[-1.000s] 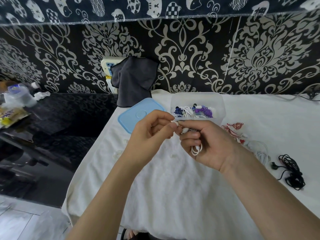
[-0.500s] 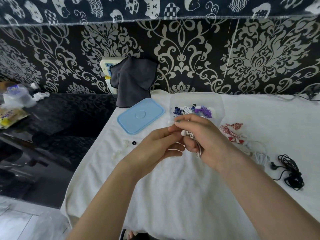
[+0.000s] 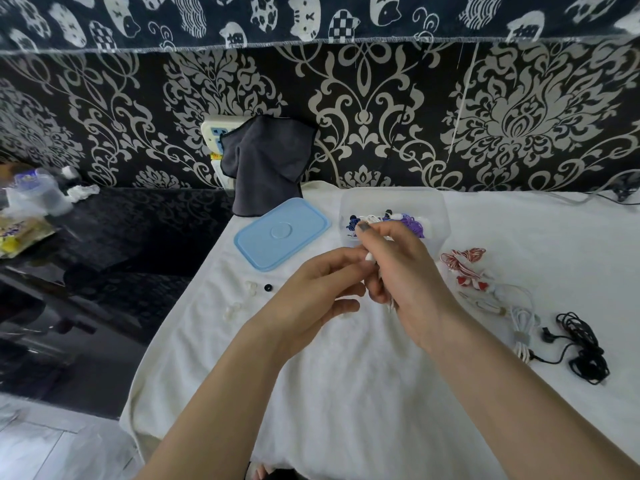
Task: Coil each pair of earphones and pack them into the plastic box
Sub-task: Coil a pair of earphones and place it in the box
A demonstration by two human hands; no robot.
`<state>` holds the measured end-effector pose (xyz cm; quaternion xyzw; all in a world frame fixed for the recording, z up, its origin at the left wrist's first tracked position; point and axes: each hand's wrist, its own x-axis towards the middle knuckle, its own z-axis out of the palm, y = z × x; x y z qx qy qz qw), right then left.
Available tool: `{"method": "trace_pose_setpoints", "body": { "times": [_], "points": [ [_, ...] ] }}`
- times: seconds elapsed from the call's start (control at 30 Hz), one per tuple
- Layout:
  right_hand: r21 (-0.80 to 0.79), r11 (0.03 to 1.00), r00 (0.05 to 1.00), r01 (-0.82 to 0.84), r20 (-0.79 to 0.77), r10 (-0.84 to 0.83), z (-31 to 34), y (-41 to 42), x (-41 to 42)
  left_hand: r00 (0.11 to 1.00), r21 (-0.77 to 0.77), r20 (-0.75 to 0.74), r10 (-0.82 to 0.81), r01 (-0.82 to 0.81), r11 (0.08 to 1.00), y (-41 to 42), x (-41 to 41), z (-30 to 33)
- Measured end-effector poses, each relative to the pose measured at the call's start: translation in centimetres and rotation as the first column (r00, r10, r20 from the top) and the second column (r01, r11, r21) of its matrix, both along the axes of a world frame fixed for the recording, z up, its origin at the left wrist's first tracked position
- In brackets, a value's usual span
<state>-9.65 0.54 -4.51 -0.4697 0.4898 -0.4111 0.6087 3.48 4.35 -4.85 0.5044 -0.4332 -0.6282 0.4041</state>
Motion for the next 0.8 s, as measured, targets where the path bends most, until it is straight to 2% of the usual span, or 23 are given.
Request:
{"method": "trace_pose_setpoints", "body": {
  "times": [0.1,0.2,0.3,0.43,0.57,0.73,0.8],
  "points": [
    [0.026,1.000,1.000,0.005,-0.016,-0.005,0.0,0.0,0.1,0.999,0.004,0.026,0.027,-0.027,1.000,-0.1,-0.1,0.1],
    [0.005,1.000,1.000,0.008,-0.017,-0.008,0.1,-0.1,-0.2,0.992,-0.005,0.036,0.122,-0.122,0.993,-0.3,0.3,0.1],
    [-0.032,0.999,0.995,-0.038,-0.090,0.035,0.1,-0.3,-0.8,0.977,-0.052,0.078,0.198,-0.194,0.980,-0.5,0.8,0.0],
    [0.022,0.996,0.990,-0.089,-0.103,0.091,-0.2,-0.5,-1.0,0.955,-0.130,0.219,0.202,-0.177,0.976,-0.5,0.9,-0.2],
    [0.063,0.987,0.987,-0.150,-0.056,0.154,-0.1,-0.5,-0.9,0.940,-0.158,0.270,0.207,-0.169,0.973,-0.5,1.1,-0.5],
    [0.027,0.989,0.988,-0.143,-0.060,0.144,-0.4,-0.8,-1.1,0.922,-0.154,0.323,0.214,-0.171,0.973,-0.7,1.7,-0.8],
    [0.026,0.993,0.990,-0.116,-0.073,0.117,-0.5,-0.9,-1.2,0.885,-0.154,0.417,0.208,-0.156,0.976,-0.6,2.1,-1.5]
  ]
}}
